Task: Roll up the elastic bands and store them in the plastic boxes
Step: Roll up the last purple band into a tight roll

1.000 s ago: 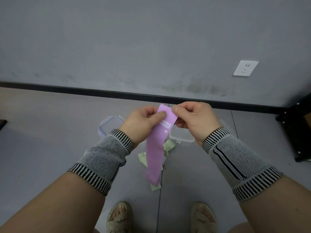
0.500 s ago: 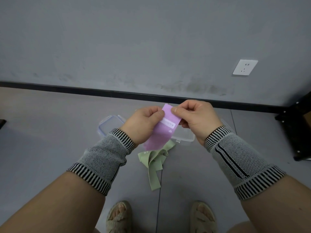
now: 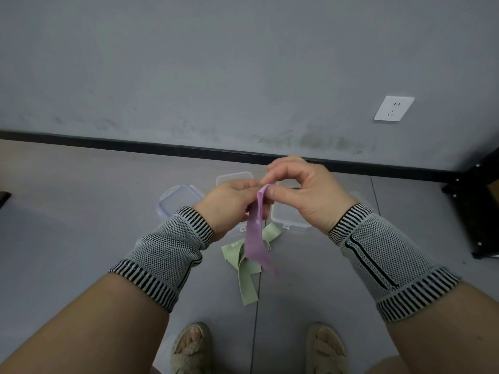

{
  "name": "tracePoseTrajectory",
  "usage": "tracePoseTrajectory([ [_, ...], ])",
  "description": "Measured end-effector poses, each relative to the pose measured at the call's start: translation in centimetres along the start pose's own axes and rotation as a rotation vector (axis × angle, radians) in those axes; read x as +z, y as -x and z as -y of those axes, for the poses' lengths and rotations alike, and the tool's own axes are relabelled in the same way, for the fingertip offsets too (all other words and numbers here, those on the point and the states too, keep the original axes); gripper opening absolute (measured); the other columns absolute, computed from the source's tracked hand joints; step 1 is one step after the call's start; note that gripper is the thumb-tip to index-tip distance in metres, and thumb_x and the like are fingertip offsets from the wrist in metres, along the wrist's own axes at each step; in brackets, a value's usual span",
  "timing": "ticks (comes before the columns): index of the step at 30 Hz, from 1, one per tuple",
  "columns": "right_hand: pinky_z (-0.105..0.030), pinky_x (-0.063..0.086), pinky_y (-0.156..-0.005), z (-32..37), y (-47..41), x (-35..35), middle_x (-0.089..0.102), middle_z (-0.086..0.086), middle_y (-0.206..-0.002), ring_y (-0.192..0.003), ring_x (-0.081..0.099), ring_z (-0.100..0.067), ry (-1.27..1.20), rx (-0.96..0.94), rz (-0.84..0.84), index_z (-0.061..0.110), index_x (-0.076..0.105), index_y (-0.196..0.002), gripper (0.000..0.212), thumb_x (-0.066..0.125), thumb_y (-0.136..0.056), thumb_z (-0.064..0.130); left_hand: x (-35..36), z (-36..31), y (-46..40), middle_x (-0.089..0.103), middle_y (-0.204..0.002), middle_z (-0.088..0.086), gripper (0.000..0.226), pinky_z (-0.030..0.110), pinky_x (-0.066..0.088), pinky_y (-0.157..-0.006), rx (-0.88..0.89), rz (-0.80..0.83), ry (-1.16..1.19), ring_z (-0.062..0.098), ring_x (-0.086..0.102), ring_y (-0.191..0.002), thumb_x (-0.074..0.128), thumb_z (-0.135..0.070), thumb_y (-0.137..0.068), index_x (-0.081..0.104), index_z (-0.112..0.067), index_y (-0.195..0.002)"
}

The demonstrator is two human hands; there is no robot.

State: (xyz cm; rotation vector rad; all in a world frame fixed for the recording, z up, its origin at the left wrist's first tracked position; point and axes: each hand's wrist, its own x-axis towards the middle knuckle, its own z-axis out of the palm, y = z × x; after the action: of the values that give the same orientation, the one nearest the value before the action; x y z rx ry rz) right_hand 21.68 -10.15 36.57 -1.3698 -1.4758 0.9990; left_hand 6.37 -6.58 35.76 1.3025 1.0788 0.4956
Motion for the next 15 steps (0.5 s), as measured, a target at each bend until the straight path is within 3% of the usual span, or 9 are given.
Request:
tracePoseTrajectory([
  [2,-0.020,0.046,-0.089,0.0,-0.1,-0.1,0.065,0.005,-0.087,-0.086,0.062,-0.006,-0.012,0.013,-0.019,0.024,0.068,-0.070,0.018,0.075,-0.077,0.009,-0.3,-0.1,-0.1,0.069,-0.095,-0.003,0.025,0.020,0.043,-0.076,0.034,-0.098,-0.159,0.005,0.061,-0.088,0.049,-0.025,-0.096,0.066,-0.012,-0.108],
  [4,-0.019,0.049,-0.075,-0.1,-0.2,-0.3,0.066,0.001,-0.073,-0.073,0.061,-0.009,-0.085,0.071,-0.038,0.016,0.066,-0.069,0.017,0.072,-0.078,0.004,-0.9,-0.3,-0.2,0.066,-0.106,-0.012,0.024,0.017,0.041,-0.082,0.185,-0.271,-0.235,-0.001,0.057,-0.100,0.046,-0.031,-0.097,0.065,-0.022,-0.109],
  [7,-0.023,0.047,-0.066,-0.4,-0.4,-0.5,0.061,-0.002,-0.064,-0.063,0.055,-0.012,-0.137,0.146,-0.108,0.014,0.063,-0.067,0.020,0.067,-0.079,-0.003,-1.1,-0.4,0.2,0.068,-0.095,-0.009,0.008,0.013,0.047,-0.082,0.415,-0.278,-0.156,0.000,0.062,-0.090,0.063,-0.025,-0.089,0.066,-0.023,-0.096],
  [10,-0.033,0.045,-0.070,-0.6,-0.4,-0.6,0.060,-0.010,-0.068,-0.067,0.053,-0.020,-0.142,0.155,-0.125,0.015,0.064,-0.067,0.022,0.067,-0.079,-0.003,-0.5,0.2,0.2,0.070,-0.089,-0.008,0.023,0.020,0.053,-0.082,0.512,-0.207,-0.265,0.004,0.066,-0.084,0.077,-0.018,-0.076,0.063,-0.028,-0.091],
  [15,-0.026,0.052,-0.065,0.1,0.4,-0.7,0.069,0.006,-0.069,-0.068,0.061,-0.011,-0.068,-0.012,-0.163,0.028,0.070,-0.067,0.028,0.071,-0.079,0.003,-0.3,0.0,0.3,0.066,-0.077,-0.018,0.004,0.022,0.053,-0.076,0.724,-0.381,-0.551,0.000,0.064,-0.078,0.066,-0.024,-0.080,0.066,-0.026,-0.084],
])
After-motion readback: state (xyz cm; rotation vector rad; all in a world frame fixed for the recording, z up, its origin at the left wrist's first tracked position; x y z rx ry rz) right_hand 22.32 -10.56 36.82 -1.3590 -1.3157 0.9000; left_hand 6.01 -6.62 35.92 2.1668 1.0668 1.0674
